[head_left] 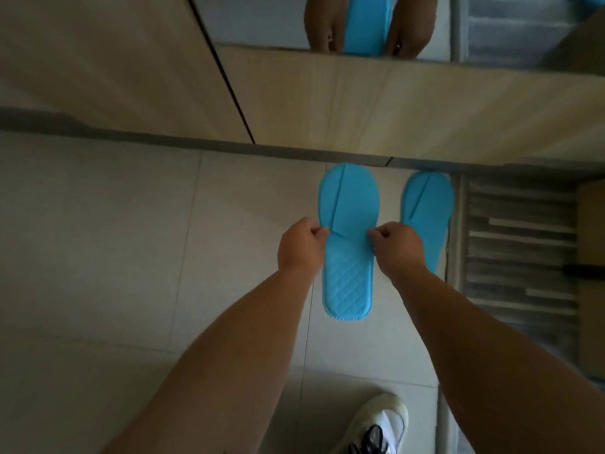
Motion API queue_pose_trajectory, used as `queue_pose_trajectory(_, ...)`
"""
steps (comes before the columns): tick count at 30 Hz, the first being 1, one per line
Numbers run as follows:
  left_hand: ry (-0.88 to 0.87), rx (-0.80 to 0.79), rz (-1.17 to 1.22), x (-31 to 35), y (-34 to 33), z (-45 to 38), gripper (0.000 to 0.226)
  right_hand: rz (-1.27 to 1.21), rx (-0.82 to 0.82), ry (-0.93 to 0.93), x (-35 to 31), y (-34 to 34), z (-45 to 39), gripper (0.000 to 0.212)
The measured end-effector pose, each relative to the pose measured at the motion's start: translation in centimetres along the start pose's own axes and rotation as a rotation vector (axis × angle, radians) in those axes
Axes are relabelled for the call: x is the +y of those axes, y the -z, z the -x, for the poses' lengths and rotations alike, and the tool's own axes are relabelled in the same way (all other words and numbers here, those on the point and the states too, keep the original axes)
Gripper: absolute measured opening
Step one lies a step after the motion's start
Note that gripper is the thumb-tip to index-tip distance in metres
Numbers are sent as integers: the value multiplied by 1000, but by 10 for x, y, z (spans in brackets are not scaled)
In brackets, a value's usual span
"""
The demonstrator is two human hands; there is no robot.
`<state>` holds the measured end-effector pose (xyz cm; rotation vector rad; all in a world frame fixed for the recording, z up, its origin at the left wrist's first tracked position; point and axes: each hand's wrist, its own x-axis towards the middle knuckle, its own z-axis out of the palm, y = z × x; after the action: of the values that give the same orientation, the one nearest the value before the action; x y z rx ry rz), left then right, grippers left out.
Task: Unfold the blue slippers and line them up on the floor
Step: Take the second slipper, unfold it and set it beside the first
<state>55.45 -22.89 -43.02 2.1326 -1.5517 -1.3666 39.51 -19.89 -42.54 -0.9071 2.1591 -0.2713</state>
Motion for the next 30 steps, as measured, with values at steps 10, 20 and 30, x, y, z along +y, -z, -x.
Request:
queue_pose_trajectory(10,-47,18,-32,-35,-59,-91,17,-16,67,3,35,-66,-86,28)
queue_pose_trajectory(20,-98,45,-108,-40,-63,-96,18,9,47,-8,34,-72,-95,20)
queue_pose_trajectory(30,-155,65,-145,-42,-64,-96,20,13,81,-28,31,-75,-92,17)
